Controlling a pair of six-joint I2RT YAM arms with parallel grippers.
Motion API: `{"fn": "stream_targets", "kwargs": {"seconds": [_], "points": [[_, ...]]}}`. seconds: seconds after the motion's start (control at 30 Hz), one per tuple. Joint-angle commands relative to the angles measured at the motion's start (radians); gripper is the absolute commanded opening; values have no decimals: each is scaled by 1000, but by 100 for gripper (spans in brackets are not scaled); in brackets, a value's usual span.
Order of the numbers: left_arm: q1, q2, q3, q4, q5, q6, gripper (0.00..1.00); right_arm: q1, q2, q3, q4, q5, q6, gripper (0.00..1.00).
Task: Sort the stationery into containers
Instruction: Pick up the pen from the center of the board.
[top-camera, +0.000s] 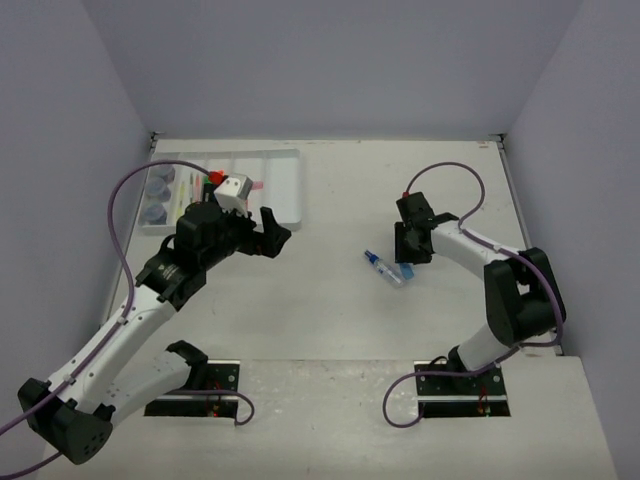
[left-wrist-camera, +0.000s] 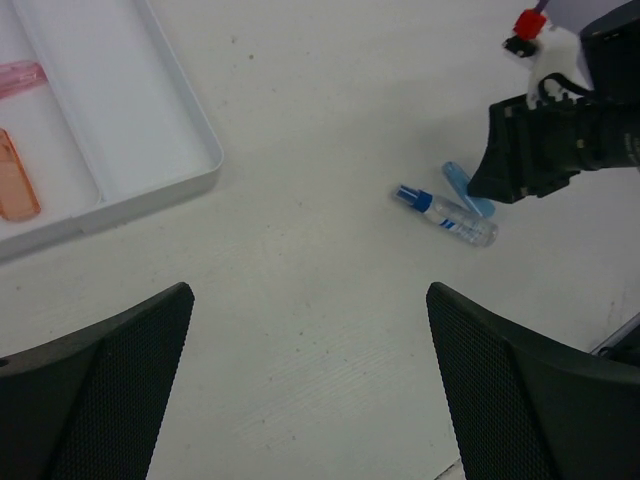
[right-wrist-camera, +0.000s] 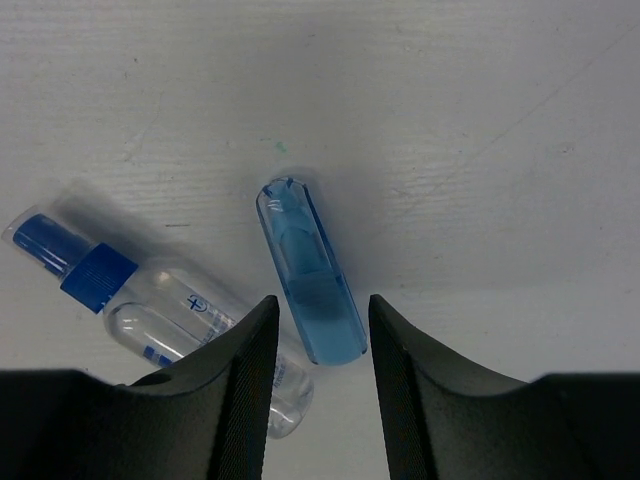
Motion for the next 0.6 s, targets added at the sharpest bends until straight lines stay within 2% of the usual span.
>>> {"fn": "stream_targets", "kwargs": {"seconds": [0.0,0.13,0.37,0.43,0.5,0.57], "points": [[-4,-72,7,22,59,15,100,-3,45,74,-13,-13,-1,43],[-4,-78,0,20,74,12,100,-13,118,107,-58,-30,-16,43],[-4,-85,-11,28,89,18,100,-65,152,153,-87,-91,-51,36],[-4,-85,-12,30,86,18,100,-68,161,172,-102,-90,-60,28],[-4,-81,-23,48,82,11,100,-70,179,200,-113,-78,-66,17],[-4,-70,-38,67,92,0,100,-70,176,208,-113,-56,-61,12]]}}
